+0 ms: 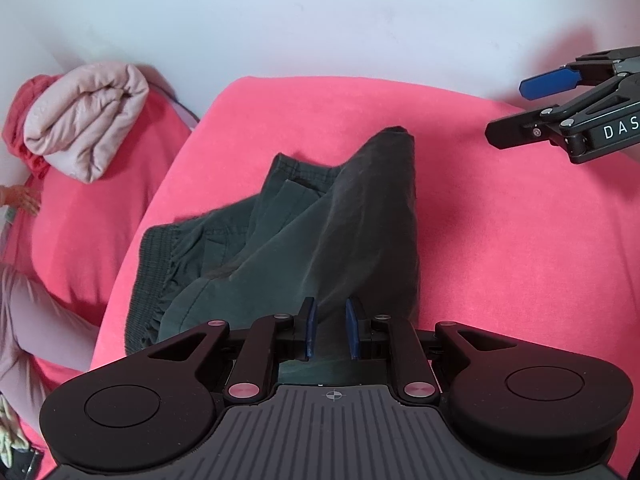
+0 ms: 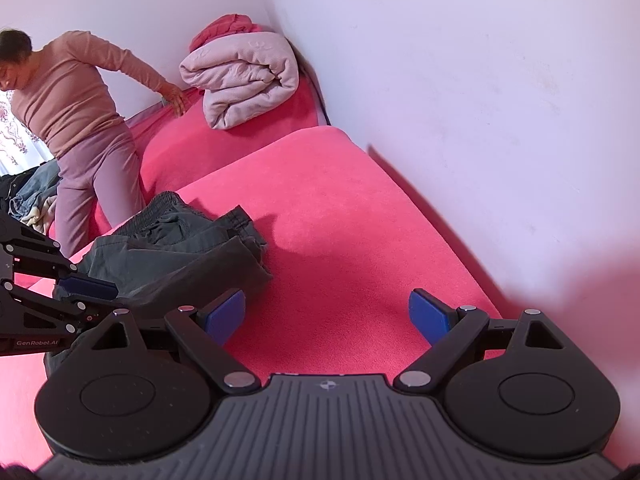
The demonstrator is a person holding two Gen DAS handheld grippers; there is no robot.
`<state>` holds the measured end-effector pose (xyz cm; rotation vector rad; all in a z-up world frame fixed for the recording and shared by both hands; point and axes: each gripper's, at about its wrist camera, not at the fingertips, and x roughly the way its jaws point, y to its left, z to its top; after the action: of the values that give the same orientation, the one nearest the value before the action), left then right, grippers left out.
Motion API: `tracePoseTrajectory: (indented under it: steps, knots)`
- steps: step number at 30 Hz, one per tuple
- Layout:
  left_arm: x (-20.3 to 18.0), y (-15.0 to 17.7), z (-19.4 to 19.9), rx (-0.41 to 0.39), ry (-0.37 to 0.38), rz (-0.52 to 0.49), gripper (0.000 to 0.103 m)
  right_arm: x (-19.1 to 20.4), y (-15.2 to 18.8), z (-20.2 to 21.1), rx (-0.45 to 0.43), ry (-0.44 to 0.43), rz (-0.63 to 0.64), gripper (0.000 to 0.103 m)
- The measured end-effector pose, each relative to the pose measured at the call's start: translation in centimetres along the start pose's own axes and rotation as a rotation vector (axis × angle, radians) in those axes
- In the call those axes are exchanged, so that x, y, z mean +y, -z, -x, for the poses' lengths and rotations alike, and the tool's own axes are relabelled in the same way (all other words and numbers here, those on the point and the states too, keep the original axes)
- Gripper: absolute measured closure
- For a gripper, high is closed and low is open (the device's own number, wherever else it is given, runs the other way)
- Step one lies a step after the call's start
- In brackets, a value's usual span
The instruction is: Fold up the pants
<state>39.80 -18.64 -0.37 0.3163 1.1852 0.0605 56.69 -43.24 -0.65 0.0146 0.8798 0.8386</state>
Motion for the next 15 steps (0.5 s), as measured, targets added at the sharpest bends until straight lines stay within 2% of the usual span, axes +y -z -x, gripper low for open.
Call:
tracePoseTrajectory:
  steps: [8, 12, 15]
  knots:
    - [0.3, 0.3, 0.3, -0.001, -0.003, 0.014, 0.022, -0.1, -0.2, -0.1, -0.004, -0.003, 0.005, 0.012]
    - [1.3, 1.5, 1.1, -0.012, 0.008, 0.085, 0.022, 0.0, -1.0, -0.4, -0.013, -0.025, 0.010, 0.012]
    - [2.1, 3.2, 1.2, 0.015, 0.003, 0.141, 0.022, 0.2, -1.8, -1.2, -0.009, -0.044, 0.027, 0.012]
